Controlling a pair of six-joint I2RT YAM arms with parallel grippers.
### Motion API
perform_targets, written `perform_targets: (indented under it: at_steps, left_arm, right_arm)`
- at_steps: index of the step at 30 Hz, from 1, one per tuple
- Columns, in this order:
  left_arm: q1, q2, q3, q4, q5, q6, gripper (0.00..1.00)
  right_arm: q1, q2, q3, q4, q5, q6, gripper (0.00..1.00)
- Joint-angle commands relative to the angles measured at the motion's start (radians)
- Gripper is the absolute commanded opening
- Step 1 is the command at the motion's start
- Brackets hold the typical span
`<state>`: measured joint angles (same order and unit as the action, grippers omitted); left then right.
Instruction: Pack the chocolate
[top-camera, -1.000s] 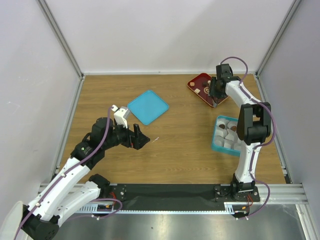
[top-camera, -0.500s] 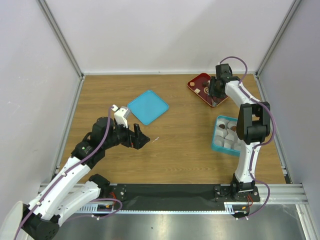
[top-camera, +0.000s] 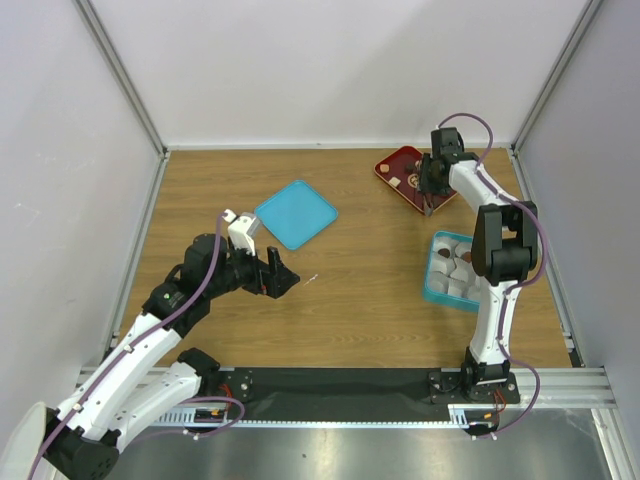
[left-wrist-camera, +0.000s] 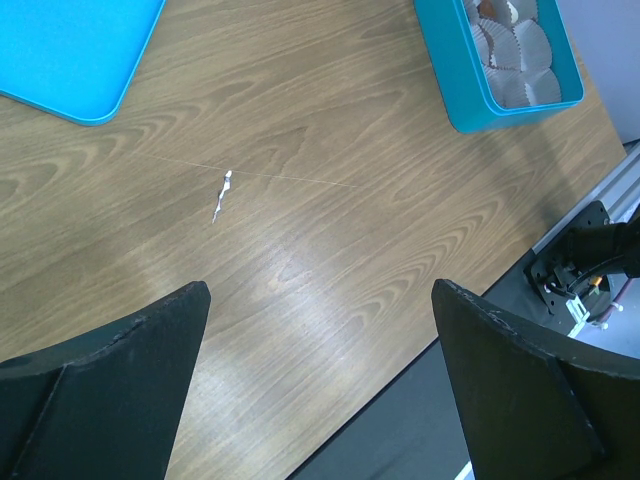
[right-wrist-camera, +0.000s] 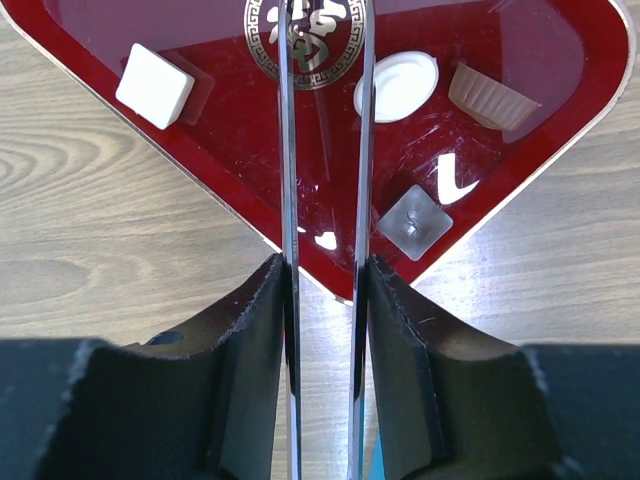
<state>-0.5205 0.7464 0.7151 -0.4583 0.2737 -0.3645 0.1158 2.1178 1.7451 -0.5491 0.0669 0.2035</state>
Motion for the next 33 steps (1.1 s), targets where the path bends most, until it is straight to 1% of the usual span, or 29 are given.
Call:
perform_targets:
  at_steps: [1,7,14,17,18,21,22,27,28,33]
  left_arm:
    - [0.007,0.001,0.007,0.018,0.012,0.021,1.0]
    - [0.008,-0.001,0.009,0.02,0.015,0.019,1.0]
    - [0.008,0.007,0.009,0.026,0.03,0.019,1.0]
    - [0.01,0.008,0.01,0.026,0.03,0.021,1.0]
    - [0.01,0.007,0.01,0.026,0.03,0.019,1.0]
    - [0.011,0.005,0.01,0.03,0.033,0.019,1.0]
    - [0.011,0.005,0.01,0.035,0.038,0.019,1.0]
    - [0.013,0.008,0.01,0.04,0.058,0.018,1.0]
    - [0.013,0.007,0.01,0.043,0.058,0.018,1.0]
    - [0.014,-0.012,0.004,0.041,0.058,0.015,1.0]
  right_arm:
    - [0.001,-0.042,0.059,0.006,0.019,-0.016,0.35]
    - [0.005,-0.154,0.034,-0.023,0.045,0.014,0.33]
    - [0.025,-0.297,-0.068,-0.089,0.063,0.045,0.32]
    - [0.042,-0.409,-0.16,-0.133,0.073,0.085,0.32]
    - [0.048,-0.468,-0.221,-0.152,0.065,0.094,0.32]
    - [0.061,-0.56,-0.292,-0.211,0.071,0.129,0.32]
    - [0.064,-0.628,-0.338,-0.219,0.068,0.129,0.33]
    - [0.068,-0.786,-0.427,-0.347,0.057,0.135,0.33]
    - [0.067,-0.838,-0.47,-0.357,0.056,0.14,0.33]
    - [0.061,-0.953,-0.578,-0.428,-0.015,0.192,0.34]
